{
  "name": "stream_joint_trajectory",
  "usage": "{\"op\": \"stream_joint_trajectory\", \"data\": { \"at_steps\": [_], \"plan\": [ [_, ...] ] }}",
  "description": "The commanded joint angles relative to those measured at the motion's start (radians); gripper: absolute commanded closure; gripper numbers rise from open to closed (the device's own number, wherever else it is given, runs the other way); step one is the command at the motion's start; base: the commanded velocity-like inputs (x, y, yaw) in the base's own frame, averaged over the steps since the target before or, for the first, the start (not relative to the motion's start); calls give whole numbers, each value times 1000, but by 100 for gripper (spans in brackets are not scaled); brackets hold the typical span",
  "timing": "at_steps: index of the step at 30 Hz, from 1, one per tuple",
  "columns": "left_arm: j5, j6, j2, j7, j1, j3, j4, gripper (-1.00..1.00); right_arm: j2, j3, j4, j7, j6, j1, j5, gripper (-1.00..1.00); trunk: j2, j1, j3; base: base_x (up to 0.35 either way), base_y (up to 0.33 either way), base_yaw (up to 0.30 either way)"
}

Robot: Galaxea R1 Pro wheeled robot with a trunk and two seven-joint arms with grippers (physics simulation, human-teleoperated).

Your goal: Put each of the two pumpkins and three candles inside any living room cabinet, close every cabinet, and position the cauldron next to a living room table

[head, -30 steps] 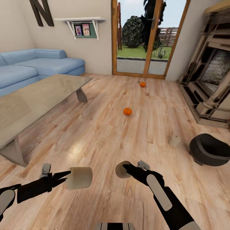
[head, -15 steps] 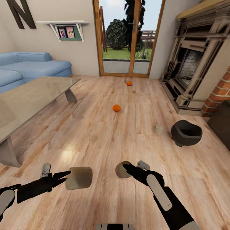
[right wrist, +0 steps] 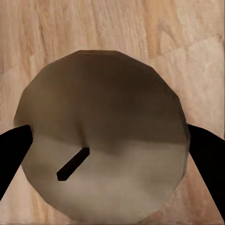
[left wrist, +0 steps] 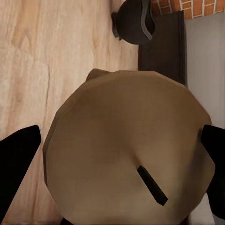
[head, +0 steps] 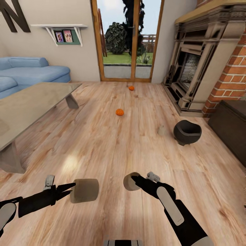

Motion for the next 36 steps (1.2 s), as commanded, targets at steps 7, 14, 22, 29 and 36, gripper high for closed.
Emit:
{"op": "stream_joint_trajectory", "data": {
  "at_steps": [7, 14, 22, 29, 36],
  "plan": [
    [8, 8, 0, -4, -1, 1, 0, 100, 0, 1, -2, -10, 1, -1, -19, 100, 0, -1, -4, -333, 83, -207],
    [8, 8, 0, -4, -1, 1, -1, 100, -1, 1, -2, -10, 2, -1, -20, 100, 0, -1, -8, -333, 77, -258],
    [8, 8, 0, -4, -1, 1, 0, 100, 0, 1, -2, -10, 3, -1, -20, 100, 0, -1, -12, -333, 52, -264],
    [7, 8, 0, -4, -1, 1, -1, 100, 0, 1, -2, -10, 3, -1, -20, 100, 0, -1, -15, -333, 2, -270],
    [7, 8, 0, -3, -1, 1, 0, 100, 0, 1, -1, -10, 3, -1, -20, 100, 0, -1, -16, -332, 0, -274]
  ]
}}
